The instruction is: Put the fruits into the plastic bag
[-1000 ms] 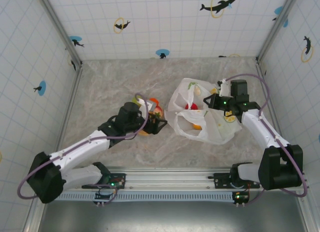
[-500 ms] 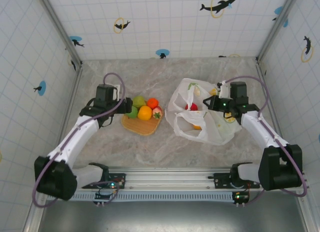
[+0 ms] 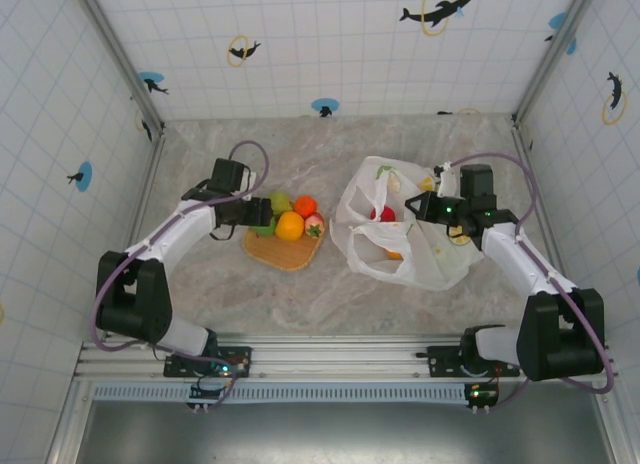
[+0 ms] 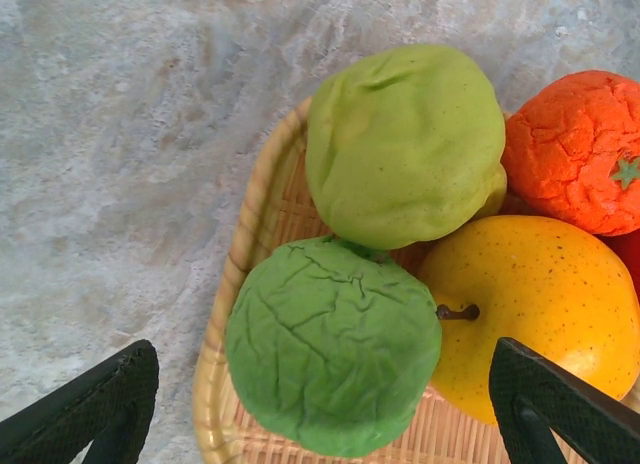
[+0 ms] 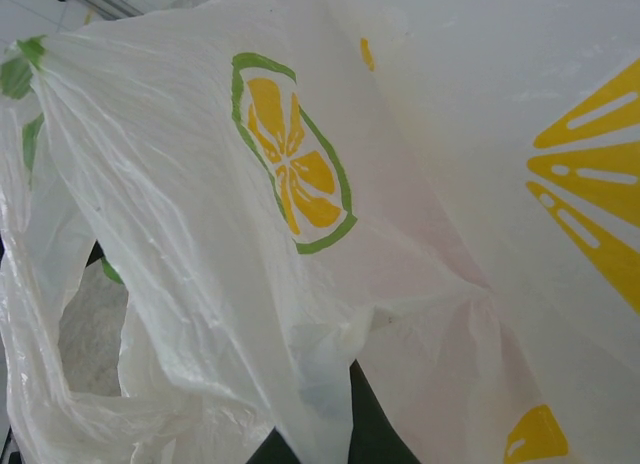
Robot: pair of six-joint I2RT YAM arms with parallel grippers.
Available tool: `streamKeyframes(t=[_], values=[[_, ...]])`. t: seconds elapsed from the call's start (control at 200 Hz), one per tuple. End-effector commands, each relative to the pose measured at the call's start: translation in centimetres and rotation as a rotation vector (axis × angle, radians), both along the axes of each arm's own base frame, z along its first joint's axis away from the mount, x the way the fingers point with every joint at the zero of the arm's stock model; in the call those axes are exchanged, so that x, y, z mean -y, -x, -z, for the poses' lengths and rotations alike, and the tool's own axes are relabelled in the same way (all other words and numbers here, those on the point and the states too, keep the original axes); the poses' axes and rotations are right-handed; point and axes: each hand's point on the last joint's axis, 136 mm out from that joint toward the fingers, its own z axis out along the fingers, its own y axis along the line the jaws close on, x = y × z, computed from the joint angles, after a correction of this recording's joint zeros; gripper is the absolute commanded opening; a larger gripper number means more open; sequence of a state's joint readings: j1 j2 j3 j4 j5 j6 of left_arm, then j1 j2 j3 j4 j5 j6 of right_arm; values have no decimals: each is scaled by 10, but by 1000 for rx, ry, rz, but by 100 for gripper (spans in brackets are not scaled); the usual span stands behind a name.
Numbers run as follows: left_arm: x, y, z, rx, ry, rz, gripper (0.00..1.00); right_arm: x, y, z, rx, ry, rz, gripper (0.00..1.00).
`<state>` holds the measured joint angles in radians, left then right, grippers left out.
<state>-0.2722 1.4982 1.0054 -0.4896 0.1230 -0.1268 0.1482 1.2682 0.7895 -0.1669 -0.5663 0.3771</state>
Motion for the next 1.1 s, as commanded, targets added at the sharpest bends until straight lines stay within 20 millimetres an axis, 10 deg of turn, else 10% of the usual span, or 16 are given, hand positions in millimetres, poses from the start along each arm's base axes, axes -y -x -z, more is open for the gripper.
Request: streamKeyframes(t=[0.0, 1.096], values=[[5, -2, 2, -19, 13, 38, 87, 1, 2, -6, 31, -11, -3, 0], [6, 0, 40, -110, -16, 67, 84, 4, 4, 1, 15, 0, 3, 0]])
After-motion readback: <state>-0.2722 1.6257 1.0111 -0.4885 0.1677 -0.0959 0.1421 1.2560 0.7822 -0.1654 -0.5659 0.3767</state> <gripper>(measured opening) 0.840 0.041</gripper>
